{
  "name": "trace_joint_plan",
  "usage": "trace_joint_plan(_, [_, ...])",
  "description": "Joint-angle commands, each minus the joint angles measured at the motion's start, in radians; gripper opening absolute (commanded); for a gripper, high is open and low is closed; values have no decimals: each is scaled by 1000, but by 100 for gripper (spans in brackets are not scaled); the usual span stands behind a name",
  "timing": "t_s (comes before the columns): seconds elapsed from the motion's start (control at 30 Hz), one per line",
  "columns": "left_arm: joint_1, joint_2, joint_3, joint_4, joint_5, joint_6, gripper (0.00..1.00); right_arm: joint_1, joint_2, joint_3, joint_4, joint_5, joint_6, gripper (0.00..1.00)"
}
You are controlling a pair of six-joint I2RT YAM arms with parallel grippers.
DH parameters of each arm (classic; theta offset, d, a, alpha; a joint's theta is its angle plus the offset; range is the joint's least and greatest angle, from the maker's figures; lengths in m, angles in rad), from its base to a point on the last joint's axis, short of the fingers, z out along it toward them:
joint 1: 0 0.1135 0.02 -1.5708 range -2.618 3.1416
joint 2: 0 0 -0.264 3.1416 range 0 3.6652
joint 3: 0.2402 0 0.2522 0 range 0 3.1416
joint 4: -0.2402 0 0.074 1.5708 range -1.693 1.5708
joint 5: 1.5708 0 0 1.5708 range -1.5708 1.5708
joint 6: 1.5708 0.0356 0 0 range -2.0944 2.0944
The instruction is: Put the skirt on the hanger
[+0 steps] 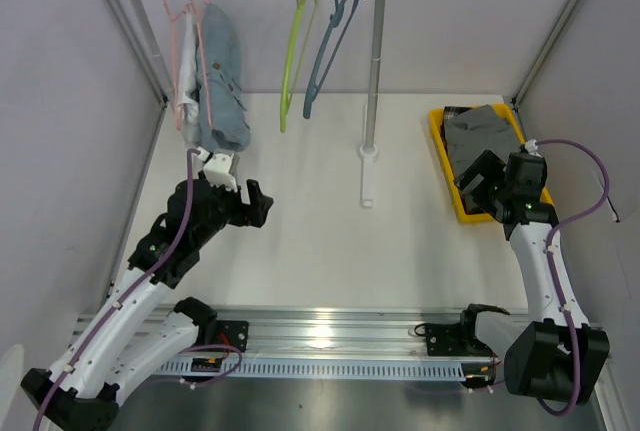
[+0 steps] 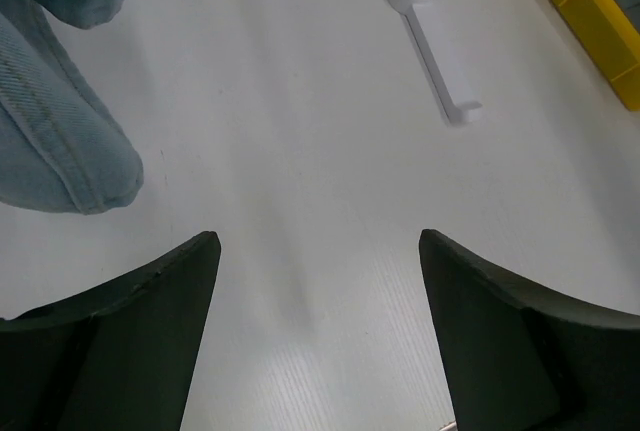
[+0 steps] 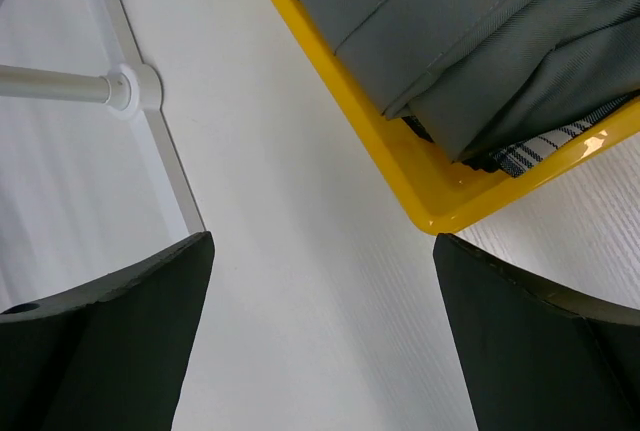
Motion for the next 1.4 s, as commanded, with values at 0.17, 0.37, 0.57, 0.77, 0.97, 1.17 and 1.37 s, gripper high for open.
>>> trace_joint_plan(0.17, [-5, -1, -1, 37, 8, 15, 86, -31, 77, 128, -58, 6, -24, 99])
trace_joint_plan(0.37, [-5, -10, 0, 38, 19, 10, 86, -98, 221, 267, -66, 11, -31, 99])
trace_joint_plan(0.57, [-5, -18, -1, 40, 21, 10, 86, -167, 403, 378, -69, 37, -10, 98])
trace_joint_plan(0.77, [-5, -21, 0, 37, 22, 10, 86, -183, 462, 372, -53, 144, -7, 98])
trace_joint_plan(0.97, [-5, -21, -1, 37, 30, 10, 87, -272, 509, 326, 23, 115, -2, 95])
trace_joint_plan(1.17, [-5, -25, 4, 34, 25, 10, 87, -289, 601, 367, 65, 72, 21, 90])
trace_joint_plan(1.37, [-5, -45, -1, 34, 21, 9, 87, -289, 661, 384, 94, 54, 50, 75])
